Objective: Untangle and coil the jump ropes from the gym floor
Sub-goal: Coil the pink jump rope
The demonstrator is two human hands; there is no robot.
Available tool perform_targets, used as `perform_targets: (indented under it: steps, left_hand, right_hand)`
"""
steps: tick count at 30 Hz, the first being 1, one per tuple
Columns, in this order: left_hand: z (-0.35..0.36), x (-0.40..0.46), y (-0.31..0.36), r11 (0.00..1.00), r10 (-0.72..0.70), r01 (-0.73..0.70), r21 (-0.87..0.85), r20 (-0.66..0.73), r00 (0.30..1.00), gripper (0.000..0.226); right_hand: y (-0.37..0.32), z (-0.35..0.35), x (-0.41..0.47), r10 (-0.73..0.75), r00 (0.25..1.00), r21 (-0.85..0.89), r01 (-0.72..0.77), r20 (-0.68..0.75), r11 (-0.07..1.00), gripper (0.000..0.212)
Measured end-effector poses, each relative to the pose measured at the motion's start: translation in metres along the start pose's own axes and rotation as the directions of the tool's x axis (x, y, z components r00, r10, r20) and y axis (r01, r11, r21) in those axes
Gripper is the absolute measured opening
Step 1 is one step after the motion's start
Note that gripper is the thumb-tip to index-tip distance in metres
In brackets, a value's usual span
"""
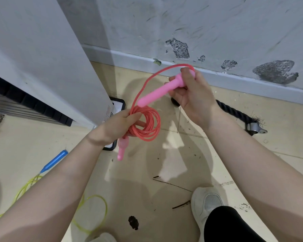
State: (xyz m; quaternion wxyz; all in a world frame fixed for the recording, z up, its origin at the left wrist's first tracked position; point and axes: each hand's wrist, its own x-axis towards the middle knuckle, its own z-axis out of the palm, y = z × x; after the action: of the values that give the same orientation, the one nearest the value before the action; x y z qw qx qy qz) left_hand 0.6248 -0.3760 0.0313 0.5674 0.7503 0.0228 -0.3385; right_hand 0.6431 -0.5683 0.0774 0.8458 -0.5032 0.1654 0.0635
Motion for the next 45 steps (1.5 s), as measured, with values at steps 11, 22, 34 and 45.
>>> perform_targets:
  steps: [11,22,34,45]
  left_hand:
    - [-0.003,0.0,0.002,0.997,-0.022,0.025,-0.067,0.032,0.999,0.031]
    - [0.004,-0.005,0.005,0.994,0.086,-0.087,-0.063,-0.014,0.996,0.032]
    - [0.017,-0.019,0.036,0.98,0.159,-0.172,0.097,0.122,0.98,0.037]
    - [0.033,-0.009,0.044,0.84,0.001,0.049,-0.541,0.092,0.996,0.037]
  right_hand:
    - [0.035,0.008,-0.028,-0.272,0.812,-0.736,0.583,0.516,0.345,0.027]
    - [0.046,-0.008,-0.015,0.233,0.921,-0.87,0.18,0.314,0.459,0.067]
    - [0.038,-0.021,-0.006,0.238,0.928,-0.835,0.12,0.287,0.537,0.032]
    - [0.06,-0.017,-0.012,0.345,0.876,-0.024,-0.359,0.337,0.933,0.09]
